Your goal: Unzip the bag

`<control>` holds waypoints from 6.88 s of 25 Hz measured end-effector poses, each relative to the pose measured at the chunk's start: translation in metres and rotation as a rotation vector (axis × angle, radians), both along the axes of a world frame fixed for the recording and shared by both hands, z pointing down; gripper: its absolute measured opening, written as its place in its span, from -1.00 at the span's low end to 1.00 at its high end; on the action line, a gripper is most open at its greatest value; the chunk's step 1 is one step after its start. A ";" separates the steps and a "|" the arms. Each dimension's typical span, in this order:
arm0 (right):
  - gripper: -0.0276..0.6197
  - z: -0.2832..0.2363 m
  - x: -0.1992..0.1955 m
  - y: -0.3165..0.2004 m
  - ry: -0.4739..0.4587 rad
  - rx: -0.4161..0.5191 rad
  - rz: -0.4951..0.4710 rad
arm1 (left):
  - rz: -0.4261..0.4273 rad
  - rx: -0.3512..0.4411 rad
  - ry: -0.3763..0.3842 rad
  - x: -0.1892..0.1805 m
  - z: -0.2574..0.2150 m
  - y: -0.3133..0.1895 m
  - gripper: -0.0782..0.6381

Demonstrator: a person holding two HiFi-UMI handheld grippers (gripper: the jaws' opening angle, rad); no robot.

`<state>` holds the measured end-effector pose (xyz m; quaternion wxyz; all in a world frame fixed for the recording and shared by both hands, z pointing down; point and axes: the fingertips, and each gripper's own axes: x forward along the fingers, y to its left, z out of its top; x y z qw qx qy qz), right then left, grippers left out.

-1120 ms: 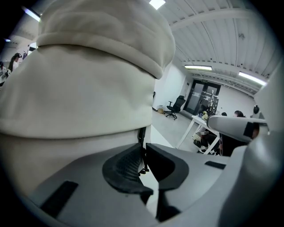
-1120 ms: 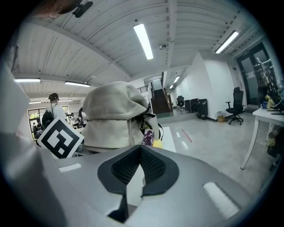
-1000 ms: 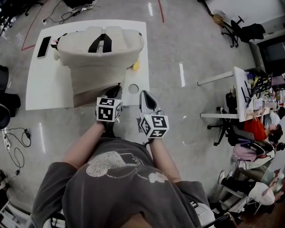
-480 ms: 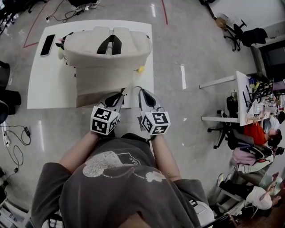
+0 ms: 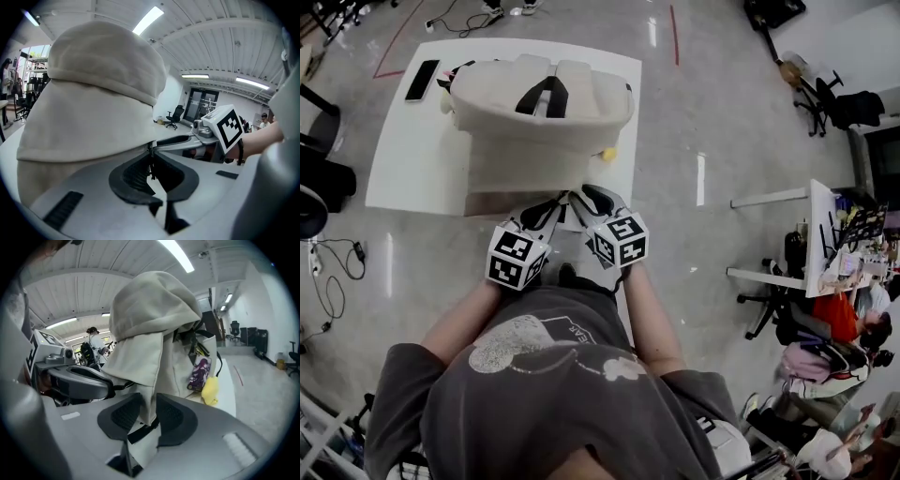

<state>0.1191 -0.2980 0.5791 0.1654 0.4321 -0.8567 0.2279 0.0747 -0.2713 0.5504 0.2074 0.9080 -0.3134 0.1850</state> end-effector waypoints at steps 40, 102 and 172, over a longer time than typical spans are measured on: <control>-0.85 -0.038 0.001 0.019 -0.048 0.078 -0.109 | -0.033 0.050 -0.074 0.027 0.029 0.001 -0.68; -0.86 -0.028 0.013 0.004 -0.002 0.089 -0.053 | -0.586 0.074 -0.058 -0.221 0.012 -0.039 -0.74; -0.91 -0.102 -0.045 0.293 -0.001 0.292 0.401 | -0.226 0.183 0.220 -0.200 -0.081 0.212 -0.73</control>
